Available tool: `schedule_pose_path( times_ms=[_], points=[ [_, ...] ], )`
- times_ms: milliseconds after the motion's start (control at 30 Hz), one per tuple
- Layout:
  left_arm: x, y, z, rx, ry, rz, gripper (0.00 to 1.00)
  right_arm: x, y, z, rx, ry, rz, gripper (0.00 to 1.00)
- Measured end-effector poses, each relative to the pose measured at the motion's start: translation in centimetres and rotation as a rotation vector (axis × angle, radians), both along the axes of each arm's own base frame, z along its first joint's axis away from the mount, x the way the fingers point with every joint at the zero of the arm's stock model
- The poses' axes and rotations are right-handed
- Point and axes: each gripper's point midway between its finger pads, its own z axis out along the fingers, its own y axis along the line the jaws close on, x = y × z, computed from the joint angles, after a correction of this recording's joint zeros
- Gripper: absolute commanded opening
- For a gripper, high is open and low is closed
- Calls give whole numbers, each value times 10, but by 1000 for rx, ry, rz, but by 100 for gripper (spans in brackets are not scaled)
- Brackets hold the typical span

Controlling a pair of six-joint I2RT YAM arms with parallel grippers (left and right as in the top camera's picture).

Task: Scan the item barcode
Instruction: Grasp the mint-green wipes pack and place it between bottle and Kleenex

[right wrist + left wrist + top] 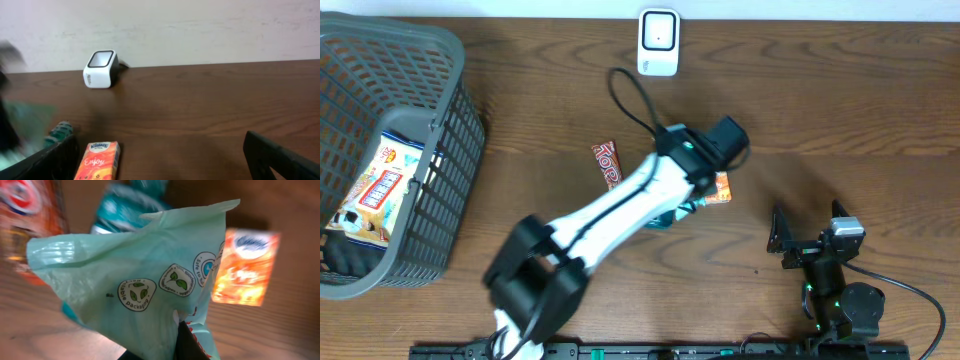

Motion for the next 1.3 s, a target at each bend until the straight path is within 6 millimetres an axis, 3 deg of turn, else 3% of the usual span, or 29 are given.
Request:
schedule_pose_path(
  times_ms=[100, 200, 367, 933, 1033, 1067, 1133, 1200, 1300],
  points=[
    [-7, -6, -26, 43, 38, -20, 7, 0, 0, 0, 0, 0, 0, 99],
    [-5, -9, -38, 52, 45, -23, 8, 0, 0, 0, 0, 0, 0, 99],
    [3, -17, -37, 17, 15, -21, 8, 0, 0, 0, 0, 0, 0, 99],
    [14, -10, -38, 57, -53, -7, 8, 0, 0, 0, 0, 0, 0, 99],
    [14, -10, -39, 58, -53, -8, 17, 0, 0, 0, 0, 0, 0, 99],
    [14, -10, -39, 59, -54, -6, 37, 0, 0, 0, 0, 0, 0, 99],
    [15, -10, -39, 61, -55, -6, 54, 0, 0, 0, 0, 0, 0, 99],
    [14, -9, -39, 62, -53, -3, 62, 0, 0, 0, 0, 0, 0, 99],
    [10, -3, -40, 84, -35, -1, 64, 0, 0, 0, 0, 0, 0, 99]
  ],
)
